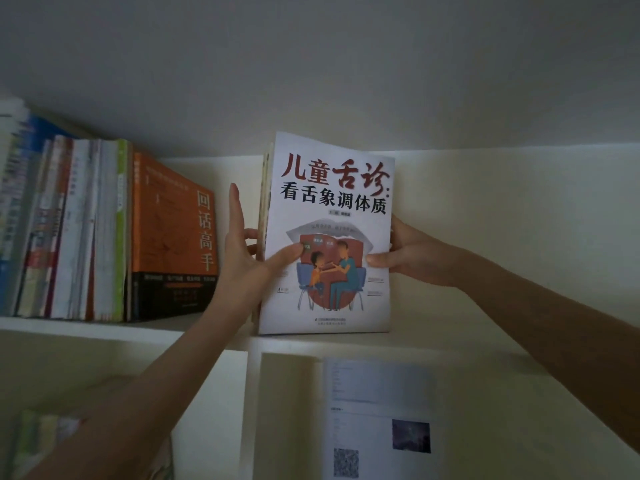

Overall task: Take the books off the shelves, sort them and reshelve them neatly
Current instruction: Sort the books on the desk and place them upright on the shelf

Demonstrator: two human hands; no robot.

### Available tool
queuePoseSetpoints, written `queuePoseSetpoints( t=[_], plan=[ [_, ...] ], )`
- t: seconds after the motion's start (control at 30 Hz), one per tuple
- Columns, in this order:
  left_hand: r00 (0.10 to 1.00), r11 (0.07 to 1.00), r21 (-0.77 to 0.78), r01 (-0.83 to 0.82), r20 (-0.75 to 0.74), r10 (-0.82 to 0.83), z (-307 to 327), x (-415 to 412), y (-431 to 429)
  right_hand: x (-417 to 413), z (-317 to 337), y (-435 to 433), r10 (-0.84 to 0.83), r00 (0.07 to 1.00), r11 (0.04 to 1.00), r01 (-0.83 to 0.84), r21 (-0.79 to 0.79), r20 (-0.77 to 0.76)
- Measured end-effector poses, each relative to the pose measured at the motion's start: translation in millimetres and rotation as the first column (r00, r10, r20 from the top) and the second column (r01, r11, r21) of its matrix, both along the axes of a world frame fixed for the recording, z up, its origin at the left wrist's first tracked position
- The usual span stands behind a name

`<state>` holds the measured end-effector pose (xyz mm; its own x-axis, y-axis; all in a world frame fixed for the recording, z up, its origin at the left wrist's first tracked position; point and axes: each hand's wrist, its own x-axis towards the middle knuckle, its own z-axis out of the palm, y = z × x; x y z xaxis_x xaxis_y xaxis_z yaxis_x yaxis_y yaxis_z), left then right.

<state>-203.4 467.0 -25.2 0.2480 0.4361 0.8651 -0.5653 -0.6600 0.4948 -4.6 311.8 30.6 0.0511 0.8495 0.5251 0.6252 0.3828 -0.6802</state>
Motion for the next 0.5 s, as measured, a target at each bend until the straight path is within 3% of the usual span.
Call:
queuePoseSetpoints(
  t=[0.1, 0.33, 0.5],
  plan=[
    [0.997, 0.997, -0.036, 0.065, 0.038, -0.063, -4, -3, 16, 3, 2, 28, 0.019, 1.000, 0.999, -0.019, -0.029, 0.011],
    [0.979, 0.985, 0.021, -0.170, 0.115, 0.167, -7, -18, 47, -1, 1, 96, 0.041, 0.998, 0.999, -0.042, -0.035, -0.047],
    [0.935, 0.947, 0.009, -0.321, 0.160, 0.315, -14, -17, 68, -18, -21, 129, 0.083, 0.997, 0.987, -0.083, 0.141, 0.001]
  ],
)
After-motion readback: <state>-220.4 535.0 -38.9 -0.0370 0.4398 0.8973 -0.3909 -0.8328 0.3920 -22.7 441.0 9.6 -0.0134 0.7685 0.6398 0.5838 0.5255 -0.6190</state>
